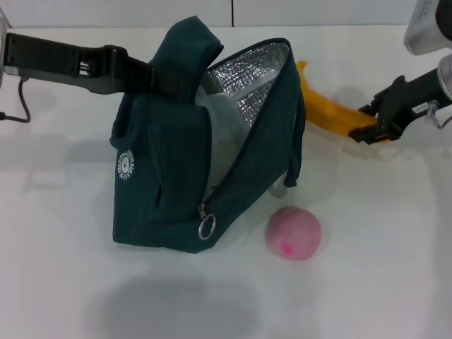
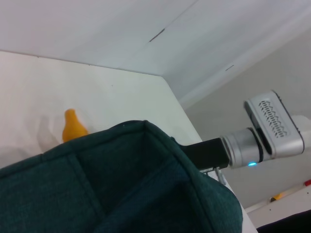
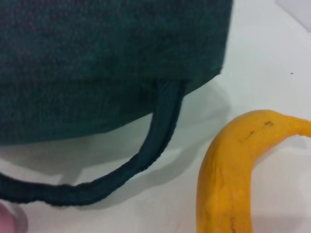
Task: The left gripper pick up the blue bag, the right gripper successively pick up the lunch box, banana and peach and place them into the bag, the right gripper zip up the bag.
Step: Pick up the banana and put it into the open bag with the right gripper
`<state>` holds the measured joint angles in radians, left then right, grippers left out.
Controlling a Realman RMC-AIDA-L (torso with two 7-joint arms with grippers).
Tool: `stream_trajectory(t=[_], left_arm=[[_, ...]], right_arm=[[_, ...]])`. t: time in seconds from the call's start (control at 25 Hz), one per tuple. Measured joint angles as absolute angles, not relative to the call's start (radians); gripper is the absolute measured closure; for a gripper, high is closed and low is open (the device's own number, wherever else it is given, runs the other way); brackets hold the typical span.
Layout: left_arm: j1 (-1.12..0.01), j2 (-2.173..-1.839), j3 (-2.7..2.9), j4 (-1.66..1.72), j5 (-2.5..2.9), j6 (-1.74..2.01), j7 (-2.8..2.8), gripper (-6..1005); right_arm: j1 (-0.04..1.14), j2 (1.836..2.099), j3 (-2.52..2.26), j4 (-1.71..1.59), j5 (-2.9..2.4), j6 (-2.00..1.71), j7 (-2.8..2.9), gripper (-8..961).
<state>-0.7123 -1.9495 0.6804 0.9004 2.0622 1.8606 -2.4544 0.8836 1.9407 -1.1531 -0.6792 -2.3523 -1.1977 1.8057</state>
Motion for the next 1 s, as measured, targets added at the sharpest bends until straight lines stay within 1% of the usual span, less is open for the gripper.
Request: stream_trajectory(t=[0.16, 0.32, 0.4, 0.64, 0.84, 0.92, 1.0], left_arm=[[-0.711, -1.948, 0.675, 0.900, 2.062, 1.861, -2.454, 964], [-0.713, -1.948, 0.675, 0.900, 2.061, 1.860, -2.455, 964], [-0.715, -1.948, 0.674, 0.900, 2.060, 1.859, -2.456, 964], [-0.717, -1.948, 0.673, 0.900, 2.060, 1.857, -2.459, 964], [-0.716, -1.948, 0.673, 0.900, 2.060, 1.852, -2.461, 964], [-0.714, -1.948, 0.673, 0.900, 2.059, 1.851, -2.461, 964], [-0.712, -1.948, 0.673, 0.900, 2.059, 1.851, -2.462, 964]], right_arm=[[0.878, 1.929, -1.080, -0.685, -2.359, -1.207, 1.816, 503], [0.858, 1.907, -1.033, -0.692, -2.361, -1.208, 1.838, 503], [0.840, 1.901, -1.025, -0.710, -2.360, -1.206, 1.852, 503], [0.789, 1.906, -0.885, -0.810, -2.297, -1.258, 1.848, 503], [0.770, 1.885, -0.760, -0.837, -2.073, -1.419, 1.834, 503], [0.762, 1.884, -0.739, -0.831, -1.990, -1.454, 1.830, 503], [0.751, 1.890, -0.737, -0.811, -1.880, -1.492, 1.817, 502]])
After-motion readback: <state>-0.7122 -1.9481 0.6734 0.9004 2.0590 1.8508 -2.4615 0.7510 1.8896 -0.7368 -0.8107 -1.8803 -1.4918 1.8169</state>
